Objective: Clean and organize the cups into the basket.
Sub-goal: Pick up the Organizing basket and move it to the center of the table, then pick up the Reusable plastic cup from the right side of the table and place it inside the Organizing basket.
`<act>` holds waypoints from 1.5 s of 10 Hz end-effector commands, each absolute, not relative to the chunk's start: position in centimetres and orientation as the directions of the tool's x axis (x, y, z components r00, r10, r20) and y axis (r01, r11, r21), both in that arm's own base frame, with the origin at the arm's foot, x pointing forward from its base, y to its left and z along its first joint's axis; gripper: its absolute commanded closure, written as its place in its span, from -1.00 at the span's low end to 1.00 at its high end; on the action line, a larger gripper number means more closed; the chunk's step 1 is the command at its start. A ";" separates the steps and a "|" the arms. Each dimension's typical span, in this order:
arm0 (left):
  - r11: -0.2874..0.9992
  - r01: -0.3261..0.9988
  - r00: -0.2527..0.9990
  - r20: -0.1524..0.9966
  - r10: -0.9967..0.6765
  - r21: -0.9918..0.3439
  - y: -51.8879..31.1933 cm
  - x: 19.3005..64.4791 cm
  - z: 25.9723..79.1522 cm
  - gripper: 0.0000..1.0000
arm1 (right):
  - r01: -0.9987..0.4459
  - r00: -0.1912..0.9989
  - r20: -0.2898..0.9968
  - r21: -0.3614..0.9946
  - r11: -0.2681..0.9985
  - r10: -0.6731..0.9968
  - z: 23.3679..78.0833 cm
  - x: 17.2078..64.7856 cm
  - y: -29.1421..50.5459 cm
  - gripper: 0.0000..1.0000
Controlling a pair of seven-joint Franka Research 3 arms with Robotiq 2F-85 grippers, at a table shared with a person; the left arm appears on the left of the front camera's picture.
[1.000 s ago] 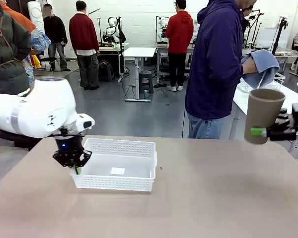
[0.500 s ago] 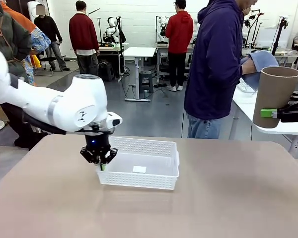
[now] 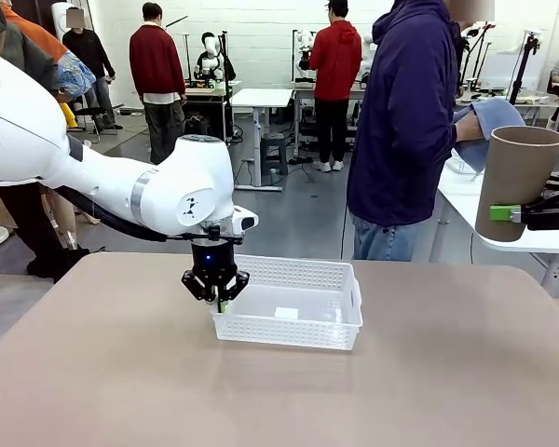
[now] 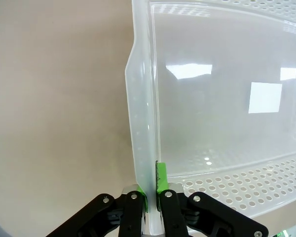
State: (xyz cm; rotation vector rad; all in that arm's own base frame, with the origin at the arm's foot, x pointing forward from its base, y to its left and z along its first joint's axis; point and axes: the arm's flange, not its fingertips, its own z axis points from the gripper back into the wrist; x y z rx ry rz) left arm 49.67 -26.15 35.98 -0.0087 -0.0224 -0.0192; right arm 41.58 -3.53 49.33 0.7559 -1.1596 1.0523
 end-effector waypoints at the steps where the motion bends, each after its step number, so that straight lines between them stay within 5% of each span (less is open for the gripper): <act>1: 0.999 -0.037 0.999 0.030 0.038 -0.026 -25.1 49.8 36.3 1.00 | -0.936 0.048 0.965 -0.047 0.348 0.259 49.4 41.6 -3.4 0.59; 6: 1.000 0.019 1.000 0.022 -0.019 -0.009 -26.2 49.7 36.0 1.00 | -0.936 0.048 0.965 -0.047 0.348 0.259 49.4 41.6 -3.4 0.59; 7: 1.000 0.019 1.000 0.022 -0.019 -0.009 -26.2 49.7 36.0 1.00 | -0.935 0.053 0.965 -0.043 0.352 0.258 49.3 41.6 -3.5 -0.60; 10: 1.000 0.019 1.000 0.022 -0.019 -0.009 -26.2 49.7 36.0 1.00 | -0.971 0.088 0.783 -0.069 0.228 0.615 53.3 45.7 5.5 -0.60; 15: 1.000 0.019 1.000 0.022 -0.019 -0.009 -26.2 49.7 36.0 1.00 | -0.998 0.048 0.461 -0.018 0.064 0.886 52.8 50.4 19.7 -0.60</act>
